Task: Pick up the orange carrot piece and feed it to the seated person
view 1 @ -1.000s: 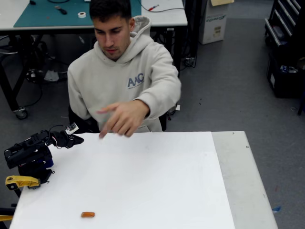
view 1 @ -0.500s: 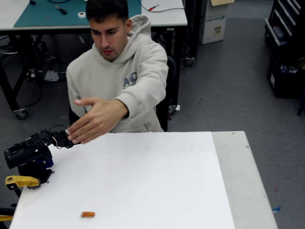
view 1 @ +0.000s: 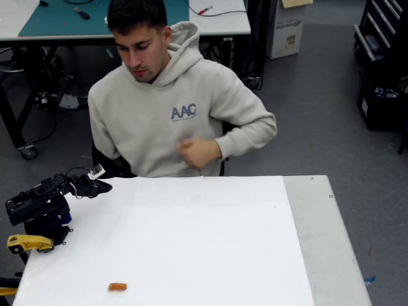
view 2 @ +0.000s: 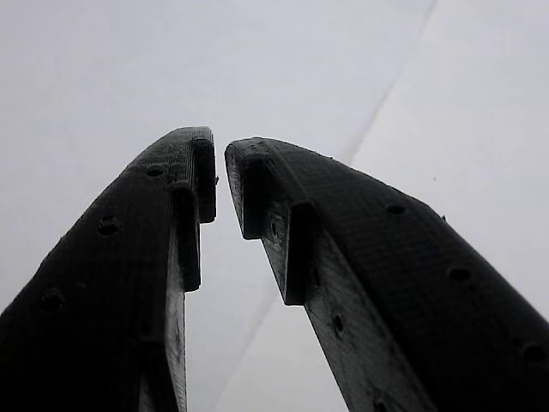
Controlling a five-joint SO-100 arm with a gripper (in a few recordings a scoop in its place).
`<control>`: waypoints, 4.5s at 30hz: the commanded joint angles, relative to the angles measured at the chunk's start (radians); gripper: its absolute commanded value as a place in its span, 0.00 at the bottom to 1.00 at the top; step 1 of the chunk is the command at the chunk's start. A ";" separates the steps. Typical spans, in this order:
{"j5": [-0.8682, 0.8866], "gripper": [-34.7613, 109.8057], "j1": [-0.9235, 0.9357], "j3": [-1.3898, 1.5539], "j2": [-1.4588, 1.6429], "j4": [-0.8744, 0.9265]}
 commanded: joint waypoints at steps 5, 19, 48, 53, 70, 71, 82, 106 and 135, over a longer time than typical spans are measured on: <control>0.009 0.23 -0.003 -0.032 0.028 0.009; 0.009 0.23 -0.003 -0.032 0.028 0.009; 0.006 0.23 -0.002 -0.032 0.028 0.009; 0.000 0.23 -0.009 -0.032 0.028 0.009; -0.002 0.22 0.061 -0.190 -0.169 0.008; -0.002 0.22 0.080 -0.216 -0.198 0.008; -0.003 0.22 0.301 -0.503 -0.575 0.008; -0.339 0.22 0.796 -0.864 -1.155 0.008; -0.630 0.22 1.293 -1.275 -1.651 0.023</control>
